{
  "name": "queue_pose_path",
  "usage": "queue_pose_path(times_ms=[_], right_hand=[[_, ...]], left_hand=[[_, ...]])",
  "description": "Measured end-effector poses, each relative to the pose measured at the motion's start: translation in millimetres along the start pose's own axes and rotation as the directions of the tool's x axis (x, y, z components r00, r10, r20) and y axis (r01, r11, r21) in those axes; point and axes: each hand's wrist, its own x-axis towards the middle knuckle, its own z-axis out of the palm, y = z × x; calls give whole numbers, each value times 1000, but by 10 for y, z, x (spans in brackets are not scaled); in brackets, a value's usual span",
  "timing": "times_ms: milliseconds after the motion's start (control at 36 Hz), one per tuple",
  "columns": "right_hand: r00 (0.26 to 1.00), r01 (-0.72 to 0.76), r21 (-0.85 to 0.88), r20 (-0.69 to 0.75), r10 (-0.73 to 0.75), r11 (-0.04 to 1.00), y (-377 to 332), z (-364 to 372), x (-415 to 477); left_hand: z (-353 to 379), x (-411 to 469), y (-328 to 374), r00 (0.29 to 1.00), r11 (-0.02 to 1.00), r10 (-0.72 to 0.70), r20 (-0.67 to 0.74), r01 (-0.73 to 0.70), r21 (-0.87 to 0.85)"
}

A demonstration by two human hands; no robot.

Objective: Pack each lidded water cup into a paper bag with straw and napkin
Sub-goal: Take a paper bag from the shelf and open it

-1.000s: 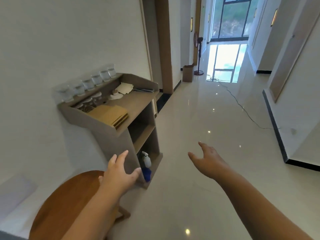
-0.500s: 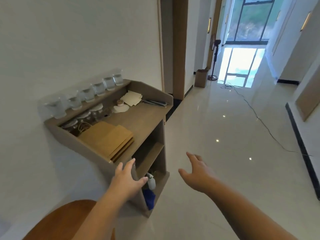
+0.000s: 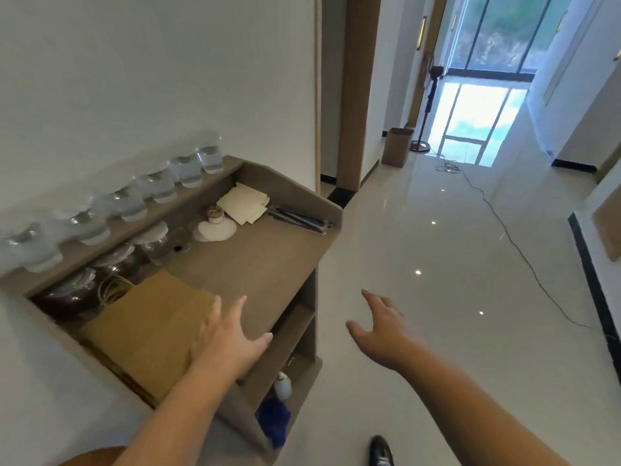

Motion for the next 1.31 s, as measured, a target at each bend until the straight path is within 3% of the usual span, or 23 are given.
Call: queue_pose_path(times_ms=[139,250,361,444,611,694,833,972,1167,1306], right_hand=[[982,139,-31,133,-134,990,-265,223,993],[927,269,-35,282,-249,962,-533,420,1731],[803,432,-44,473,-362,901,-776,709,2195],[672,563,-19,593,-444,826,-972,932,2386],[501,601,50,754,-425,797,-1373,1511,2573],[499,546,95,761,-415,832,-1570,1841,2599],[514,468,191,736,-441,863,-1917,2191,2485],[556,376,264,703,-444,888,-1968,2409,2481],[603,371,215,684,-410,904,-2212,2319,2525],[539,397,205,737,-408,894,-2615,2265,2634]], left_hand=[[-38,458,-263,982,981,-175,-73,180,65],[1,695,-395,941,941,-328,-84,333,56],[109,761,-437,899,899,-436,-46,437,26],[210,699,-445,882,890,-455,-124,453,-42],[291,531,-516,861,876,-479,-171,458,-148],[269,526,-627,846,866,-500,-184,482,-137],[157,603,-782,849,856,-503,-163,515,39],[100,751,-821,859,860,-506,-74,509,38],[42,824,-771,854,852,-514,-80,519,68],[17,795,-700,849,852,-513,-128,521,39]])
